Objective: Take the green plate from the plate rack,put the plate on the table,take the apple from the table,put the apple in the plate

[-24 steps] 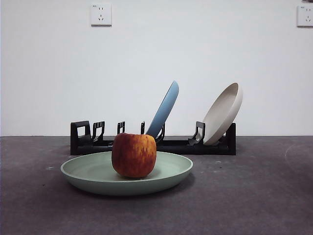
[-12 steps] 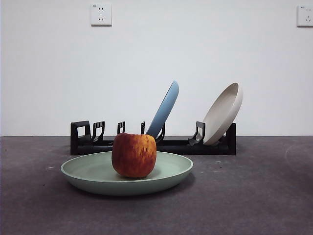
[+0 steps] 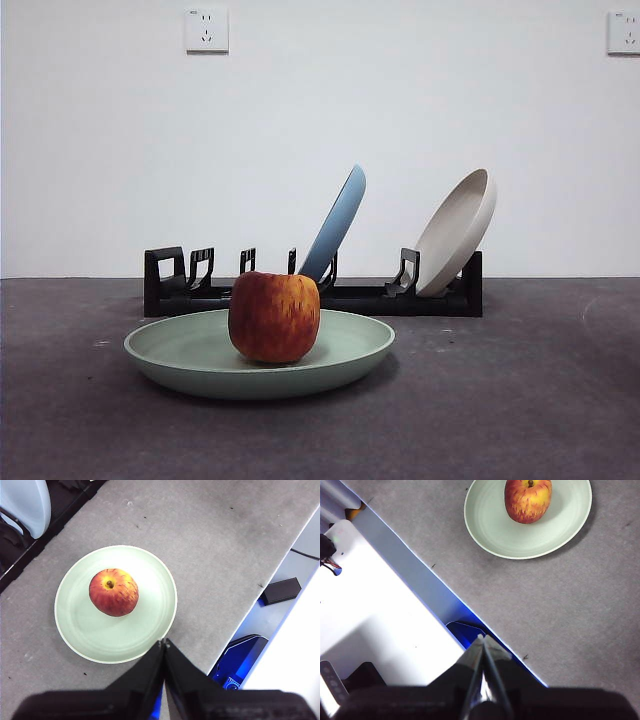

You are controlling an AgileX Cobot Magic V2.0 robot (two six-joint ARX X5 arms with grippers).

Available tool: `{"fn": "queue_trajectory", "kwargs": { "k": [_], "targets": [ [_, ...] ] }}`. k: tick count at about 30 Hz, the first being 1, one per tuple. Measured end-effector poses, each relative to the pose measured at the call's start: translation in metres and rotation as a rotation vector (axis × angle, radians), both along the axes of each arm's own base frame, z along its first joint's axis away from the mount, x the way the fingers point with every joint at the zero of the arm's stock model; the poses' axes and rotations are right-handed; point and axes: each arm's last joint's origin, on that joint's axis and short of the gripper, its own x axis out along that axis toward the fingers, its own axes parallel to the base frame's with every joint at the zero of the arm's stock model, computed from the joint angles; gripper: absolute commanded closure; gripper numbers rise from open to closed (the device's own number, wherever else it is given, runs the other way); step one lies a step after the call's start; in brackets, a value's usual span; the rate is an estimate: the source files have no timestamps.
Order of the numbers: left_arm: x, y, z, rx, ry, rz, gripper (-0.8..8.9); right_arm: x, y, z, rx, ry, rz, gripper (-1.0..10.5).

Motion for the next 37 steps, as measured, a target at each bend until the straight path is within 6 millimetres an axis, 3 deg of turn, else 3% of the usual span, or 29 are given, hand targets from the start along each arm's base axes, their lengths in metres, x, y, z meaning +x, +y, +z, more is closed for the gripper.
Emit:
{"fn": "queue_trajectory", "kwargs": {
  "k": [9, 14, 18, 23, 27, 33, 37],
  "targets": [
    [0.005, 0.008, 0.01, -0.062, -0.092, 0.026, 8.16, 0.0, 0.0, 0.0, 0.0, 0.0, 0.0, 9.4],
    [0.019, 0.039, 0.041, -0.322, -0.382, 0.084, 8.16, 0.0, 0.0, 0.0, 0.001, -0.001, 0.0, 9.4],
    [0.024, 0.074, 0.041, -0.496, -0.611, 0.142, 8.16, 0.0, 0.0, 0.0, 0.001, -0.001, 0.0, 9.4],
    [0.015, 0.114, -0.001, -0.54, -0.828, 0.307, 8.16, 0.0, 0.0, 0.0, 0.001, -0.001, 0.0, 9.4],
    [0.003, 0.134, -0.047, -0.484, -0.856, 0.416, 8.16, 0.0, 0.0, 0.0, 0.0, 0.0, 0.0, 9.4],
    [-0.006, 0.15, -0.106, -0.411, -0.845, 0.534, 8.16, 0.0, 0.0, 0.0, 0.001, -0.001, 0.0, 9.4],
    [-0.011, 0.155, -0.134, -0.405, -0.84, 0.586, 8.16, 0.0, 0.0, 0.0, 0.001, -0.001, 0.0, 9.4]
  ]
}}
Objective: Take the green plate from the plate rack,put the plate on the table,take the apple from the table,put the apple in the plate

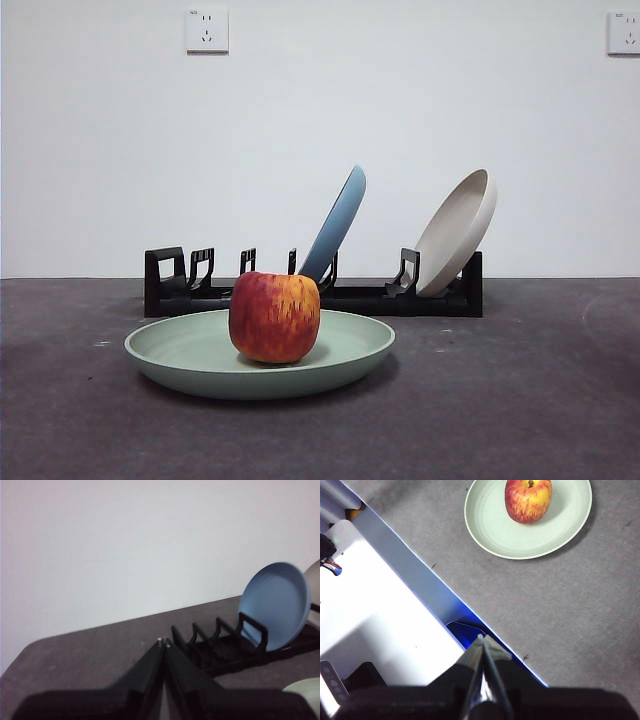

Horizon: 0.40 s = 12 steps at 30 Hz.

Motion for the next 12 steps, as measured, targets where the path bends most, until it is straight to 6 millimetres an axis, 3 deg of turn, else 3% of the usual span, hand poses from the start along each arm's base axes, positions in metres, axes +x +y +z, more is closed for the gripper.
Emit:
{"fn": "queue_trajectory", "kwargs": {
  "k": [7, 12],
  "targets": [
    [0.0, 0.005, -0.043, -0.048, 0.06, 0.048, 8.16, 0.0, 0.0, 0.0, 0.0, 0.001, 0.0, 9.4],
    [-0.001, 0.007, -0.054, -0.065, 0.108, 0.07, 8.16, 0.0, 0.0, 0.0, -0.001, 0.001, 0.0, 9.4]
  ]
}}
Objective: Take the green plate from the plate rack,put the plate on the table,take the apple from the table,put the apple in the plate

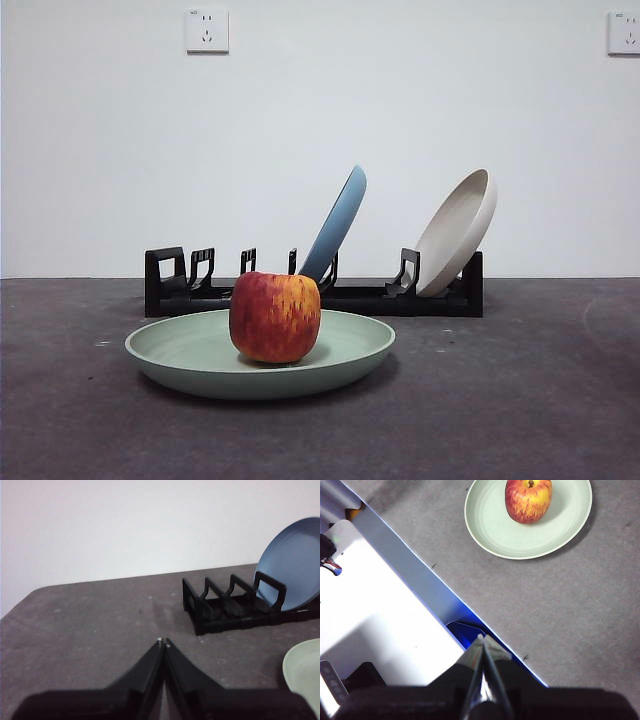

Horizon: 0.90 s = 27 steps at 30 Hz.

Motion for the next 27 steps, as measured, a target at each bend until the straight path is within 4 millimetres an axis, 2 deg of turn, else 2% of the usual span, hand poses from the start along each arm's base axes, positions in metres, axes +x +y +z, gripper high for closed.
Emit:
{"fn": "queue_trajectory", "kwargs": {
  "k": [11, 27],
  "targets": [
    [-0.002, 0.002, -0.023, -0.05, 0.15, 0.017, 8.16, 0.0, 0.0, 0.0, 0.0, 0.0, 0.0, 9.4],
    [-0.002, 0.002, -0.023, -0.057, 0.149, 0.017, 8.16, 0.0, 0.0, 0.0, 0.0, 0.0, 0.0, 9.4]
  ]
}}
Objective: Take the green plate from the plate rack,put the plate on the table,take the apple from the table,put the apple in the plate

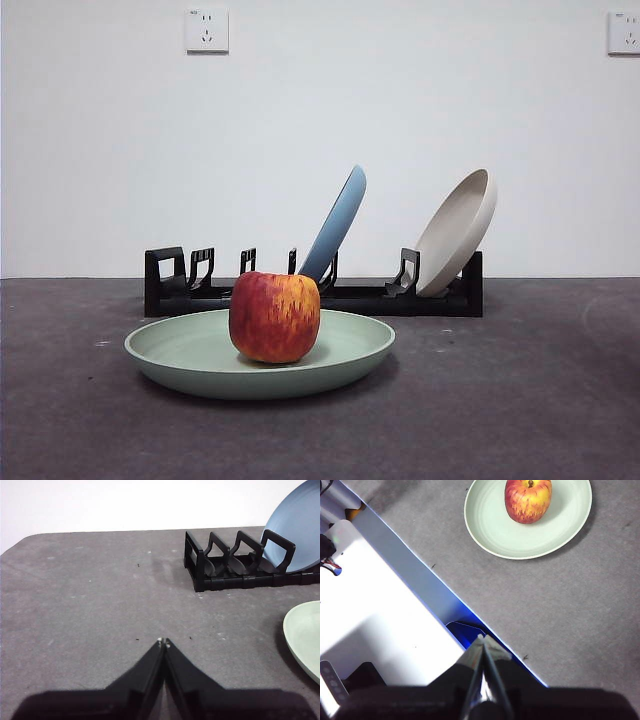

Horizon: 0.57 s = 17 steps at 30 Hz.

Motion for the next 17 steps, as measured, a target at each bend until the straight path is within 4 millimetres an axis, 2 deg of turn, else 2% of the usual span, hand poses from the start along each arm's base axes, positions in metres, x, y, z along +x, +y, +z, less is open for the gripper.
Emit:
{"fn": "queue_trajectory", "kwargs": {
  "k": [10, 13, 17],
  "targets": [
    [0.0, 0.0, 0.0, 0.0, 0.0, 0.0, 8.16, 0.001, -0.002, 0.001, 0.001, -0.007, -0.012, 9.4],
    [0.0, 0.0, 0.0, 0.0, 0.0, 0.0, 8.16, 0.001, -0.012, 0.006, 0.029, -0.081, -0.028, 9.4],
    [0.0, 0.0, 0.0, 0.0, 0.0, 0.0, 8.16, 0.002, -0.034, 0.024, 0.157, -0.26, -0.132, 9.4]
  ]
}}
